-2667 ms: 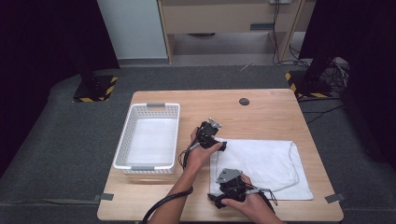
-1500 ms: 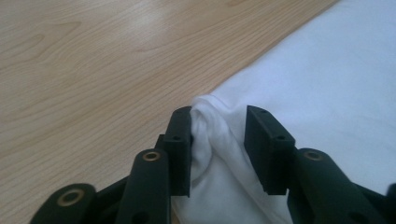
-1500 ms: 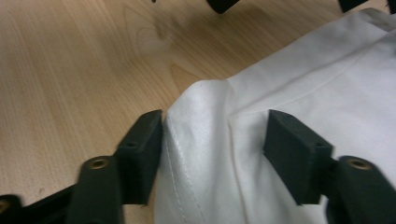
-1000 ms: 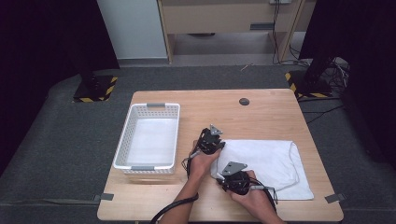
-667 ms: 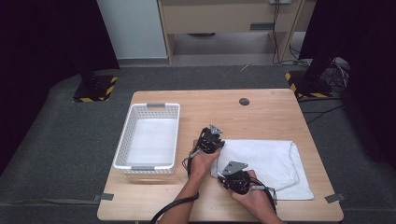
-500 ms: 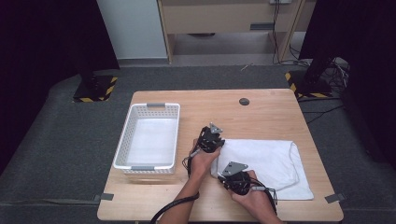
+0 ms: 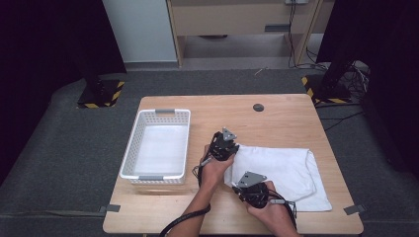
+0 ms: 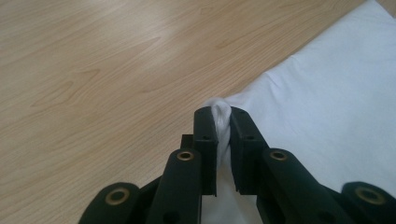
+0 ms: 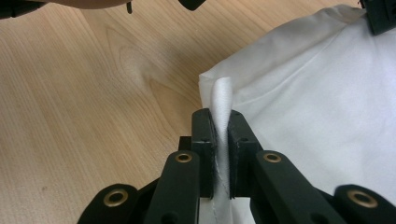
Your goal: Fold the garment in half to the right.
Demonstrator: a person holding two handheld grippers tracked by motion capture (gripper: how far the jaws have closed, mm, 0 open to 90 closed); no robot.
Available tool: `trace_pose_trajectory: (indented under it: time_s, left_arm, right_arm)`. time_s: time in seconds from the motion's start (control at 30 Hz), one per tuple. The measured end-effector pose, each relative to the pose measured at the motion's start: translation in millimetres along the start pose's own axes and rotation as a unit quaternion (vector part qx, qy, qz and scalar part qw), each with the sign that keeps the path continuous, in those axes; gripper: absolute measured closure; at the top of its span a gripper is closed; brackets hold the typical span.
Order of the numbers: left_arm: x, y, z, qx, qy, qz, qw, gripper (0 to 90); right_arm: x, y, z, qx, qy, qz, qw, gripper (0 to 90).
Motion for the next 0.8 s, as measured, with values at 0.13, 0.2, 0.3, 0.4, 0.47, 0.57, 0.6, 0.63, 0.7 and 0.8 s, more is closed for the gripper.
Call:
trace_pose_trajectory:
  time_s: [0.13, 0.2, 0.3, 0.4, 0.47, 0.57, 0.6, 0.63, 0.7, 0.8]
  left_arm:
    - [-3.6, 0.5, 4.7, 0.000, 0.007, -0.001, 1.0000, 83.1]
    - [-4.6, -0.1, 6.7, -0.002, 0.008, -0.002, 1.0000, 83.0]
    - [-5.3, -0.9, 8.8, -0.002, 0.009, -0.003, 0.9999, 83.0]
    - [-5.9, -1.3, 10.0, -0.001, 0.011, -0.003, 0.9999, 83.0]
    - [-6.7, -1.5, 11.0, -0.002, 0.013, -0.003, 0.9999, 83.1]
    - [-8.8, -1.4, 13.2, -0.002, 0.015, -0.005, 0.9999, 83.0]
    - [-9.8, -1.3, 14.2, -0.002, 0.016, -0.004, 0.9999, 83.0]
    - [-10.8, -1.2, 15.1, -0.002, 0.017, -0.006, 0.9998, 83.0]
    - [-12.6, -0.5, 16.4, -0.002, 0.018, -0.007, 0.9998, 83.0]
    - [-15.0, 0.3, 18.3, -0.003, 0.019, -0.009, 0.9998, 82.9]
  right_arm:
    - [-2.5, -0.5, 3.7, 0.002, 0.007, -0.003, 1.0000, 83.9]
    - [-3.8, -1.0, 4.9, 0.002, 0.010, -0.003, 0.9999, 83.9]
    - [-5.8, -1.8, 6.0, 0.002, 0.012, -0.002, 0.9999, 84.0]
    - [-6.8, -2.4, 6.6, 0.003, 0.012, -0.003, 0.9999, 84.1]
    - [-7.5, -2.6, 6.9, 0.002, 0.013, -0.002, 0.9999, 84.2]
    - [-9.2, -2.8, 8.3, 0.003, 0.014, -0.001, 0.9999, 84.2]
    - [-10.0, -2.9, 9.1, 0.004, 0.015, 0.000, 0.9999, 84.3]
    - [-10.7, -3.0, 9.9, 0.003, 0.017, -0.001, 0.9999, 84.3]
    - [-12.0, -3.1, 11.4, 0.004, 0.018, 0.000, 0.9998, 84.4]
    - [-13.5, -3.0, 13.8, 0.006, 0.019, 0.003, 0.9998, 84.5]
Point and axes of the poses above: each handheld gripper's, and its own axes: z roughly backward along the jaws, x roughly out of its underside, y roughly to its right, the point moved 4 cm from there along -z, roughly forward along the jaws, and after that the axes turned 1 degree about z, right-handed, at the moved point
